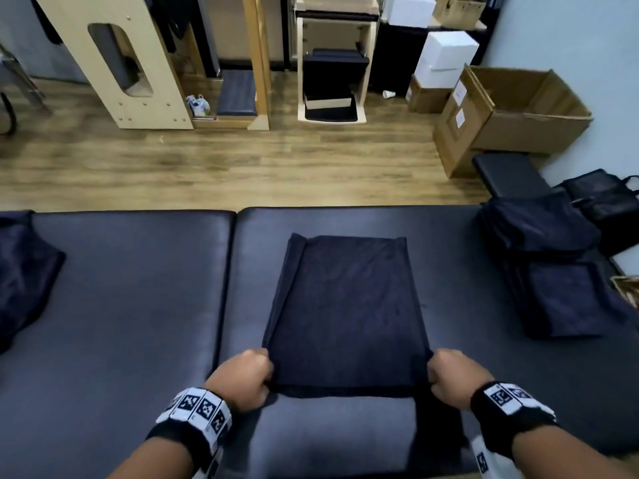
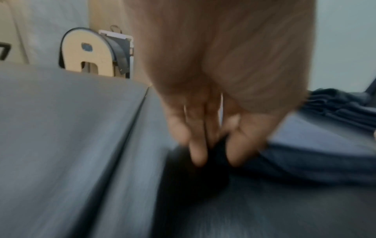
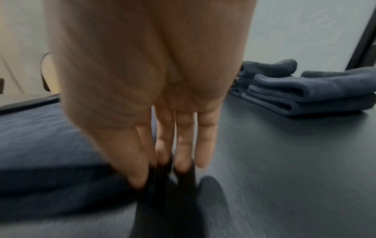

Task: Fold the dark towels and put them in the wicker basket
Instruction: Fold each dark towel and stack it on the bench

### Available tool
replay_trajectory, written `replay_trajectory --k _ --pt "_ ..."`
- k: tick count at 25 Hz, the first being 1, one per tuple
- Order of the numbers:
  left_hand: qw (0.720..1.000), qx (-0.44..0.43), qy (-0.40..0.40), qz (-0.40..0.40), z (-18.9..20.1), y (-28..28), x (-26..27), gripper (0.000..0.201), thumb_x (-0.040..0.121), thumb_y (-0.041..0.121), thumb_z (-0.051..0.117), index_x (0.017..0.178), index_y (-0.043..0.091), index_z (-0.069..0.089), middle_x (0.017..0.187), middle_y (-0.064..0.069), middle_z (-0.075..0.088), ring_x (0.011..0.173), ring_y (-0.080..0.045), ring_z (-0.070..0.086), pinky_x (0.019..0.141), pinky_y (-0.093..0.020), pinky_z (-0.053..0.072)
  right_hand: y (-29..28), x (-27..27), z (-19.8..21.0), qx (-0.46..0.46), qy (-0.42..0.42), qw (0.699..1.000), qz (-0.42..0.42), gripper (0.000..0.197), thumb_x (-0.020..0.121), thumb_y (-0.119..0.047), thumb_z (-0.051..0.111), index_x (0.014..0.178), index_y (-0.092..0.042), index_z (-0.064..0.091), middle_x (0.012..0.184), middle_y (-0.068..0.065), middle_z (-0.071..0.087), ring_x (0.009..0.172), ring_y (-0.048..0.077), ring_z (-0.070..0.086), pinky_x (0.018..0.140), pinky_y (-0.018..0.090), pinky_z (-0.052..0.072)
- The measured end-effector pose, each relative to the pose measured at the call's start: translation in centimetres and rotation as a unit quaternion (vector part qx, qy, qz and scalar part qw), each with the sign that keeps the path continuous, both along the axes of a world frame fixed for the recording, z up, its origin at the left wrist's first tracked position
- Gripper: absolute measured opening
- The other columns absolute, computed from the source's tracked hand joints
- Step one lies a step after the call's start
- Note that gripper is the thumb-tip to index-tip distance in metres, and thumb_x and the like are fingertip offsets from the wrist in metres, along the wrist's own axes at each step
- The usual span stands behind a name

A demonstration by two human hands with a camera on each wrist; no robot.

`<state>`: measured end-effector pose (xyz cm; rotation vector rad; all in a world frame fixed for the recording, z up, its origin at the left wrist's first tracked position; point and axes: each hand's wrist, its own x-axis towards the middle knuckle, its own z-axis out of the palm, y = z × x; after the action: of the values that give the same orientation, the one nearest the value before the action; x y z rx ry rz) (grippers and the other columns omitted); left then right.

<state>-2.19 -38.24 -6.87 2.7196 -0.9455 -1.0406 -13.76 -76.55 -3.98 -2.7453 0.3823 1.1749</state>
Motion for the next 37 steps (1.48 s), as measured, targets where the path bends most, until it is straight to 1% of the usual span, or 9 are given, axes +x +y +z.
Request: replay_trajectory --k 3,6,11,14,16,20,26,33,37 --pt "0.997 0.032 0.071 -0.013 2.2 -1.4 1.9 0.026 0.07 0.048 0.063 0.068 0.024 0.055 0.081 0.003 0.064 0.079 -0.022 0.062 0.064 -0.03 0.048 0.1 2.1 1.1 0.005 0.1 0.995 0.029 0.022 0.069 -0.042 0.076 0.077 -0.024 0.067 0.086 -0.003 0.067 0.086 0.021 0.07 0.07 0.028 0.055" --pt "1.0 0.012 -0.003 -0.004 3.4 -3.4 6.6 0.033 0.083 0.056 0.057 0.082 0.023 0.061 0.088 -0.002 0.068 0.086 -0.025 0.064 0.073 -0.033 0.053 0.0 5.9 1.3 0.031 0.035 0.999 0.005 0.031 0.072 -0.055 0.069 0.072 -0.025 0.065 0.082 -0.003 0.068 0.085 0.02 0.068 0.076 0.032 0.057" --pt "0.991 -0.034 -0.126 0.01 4.8 -7.9 15.8 0.012 0.092 0.027 0.049 0.094 0.021 0.059 0.102 -0.003 0.059 0.094 -0.03 0.062 0.077 -0.041 0.054 1.9 14.9 2.2 0.062 -0.104 0.993 -0.007 0.018 0.084 -0.045 0.062 0.083 -0.027 0.064 0.101 0.002 0.068 0.099 0.026 0.065 0.082 0.037 0.055" --pt "0.988 -0.078 -0.129 -0.031 3.4 -10.8 20.8 0.039 0.085 0.008 0.051 0.119 0.026 0.058 0.115 0.002 0.054 0.107 -0.024 0.056 0.084 -0.043 0.053 3.7 20.6 0.9 0.124 -0.19 0.974 -0.012 0.028 0.089 -0.037 0.066 0.113 -0.023 0.066 0.121 0.002 0.062 0.112 0.026 0.062 0.094 0.037 0.051" --pt "0.987 -0.07 -0.103 -0.105 2.4 -12.5 23.2 0.04 0.085 0.007 0.052 0.119 0.028 0.059 0.123 0.005 0.054 0.111 -0.023 0.056 0.087 -0.043 0.053 4.8 23.7 -0.8 0.165 -0.205 0.965 -0.02 0.047 0.09 -0.036 0.065 0.134 -0.023 0.054 0.138 0.001 0.049 0.12 0.028 0.058 0.102 0.041 0.048" --pt "0.979 0.001 -0.089 -0.184 0.7 -13.2 24.8 0.027 0.088 0.006 0.054 0.107 0.024 0.062 0.122 0.004 0.054 0.11 -0.022 0.055 0.081 -0.038 0.052 5.4 26.7 -3.5 0.132 -0.188 0.973 -0.023 0.037 0.094 -0.039 0.06 0.129 -0.034 0.05 0.137 -0.003 0.035 0.096 0.036 0.064 0.089 0.044 0.054" --pt "0.994 -0.063 -0.065 -0.058 0.6 -9.0 28.7 0.011 0.071 0.023 0.074 0.08 0.02 0.067 0.083 -0.002 0.07 0.083 -0.031 0.066 0.07 -0.035 0.052 4.2 28.3 -4.5 0.107 -0.165 0.979 -0.046 0.016 0.093 -0.039 0.064 0.103 -0.034 0.051 0.117 -0.006 0.033 0.082 0.029 0.059 0.081 0.038 0.051" --pt "0.986 0.002 -0.156 0.055 -0.6 -4.2 26.5 0.025 0.094 0.044 0.047 0.09 0.021 0.056 0.097 -0.01 0.068 0.091 -0.037 0.065 0.071 -0.039 0.053 4.8 28.6 -4.6 0.093 -0.155 0.982 -0.048 0.02 0.092 -0.04 0.064 0.102 -0.03 0.049 0.118 -0.005 0.031 0.081 0.029 0.059 0.083 0.042 0.054" --pt "0.975 -0.075 -0.07 0.196 -0.1 -7.1 25.0 0.036 0.09 0.052 0.053 0.074 0.02 0.048 0.083 -0.008 0.065 0.083 -0.032 0.061 0.073 -0.037 0.049 2.9 28.1 -3.6 0.09 -0.18 0.976 -0.084 0.017 0.092 -0.045 0.058 0.099 -0.029 0.055 0.111 -0.001 0.045 0.095 0.032 0.06 0.09 0.04 0.05"
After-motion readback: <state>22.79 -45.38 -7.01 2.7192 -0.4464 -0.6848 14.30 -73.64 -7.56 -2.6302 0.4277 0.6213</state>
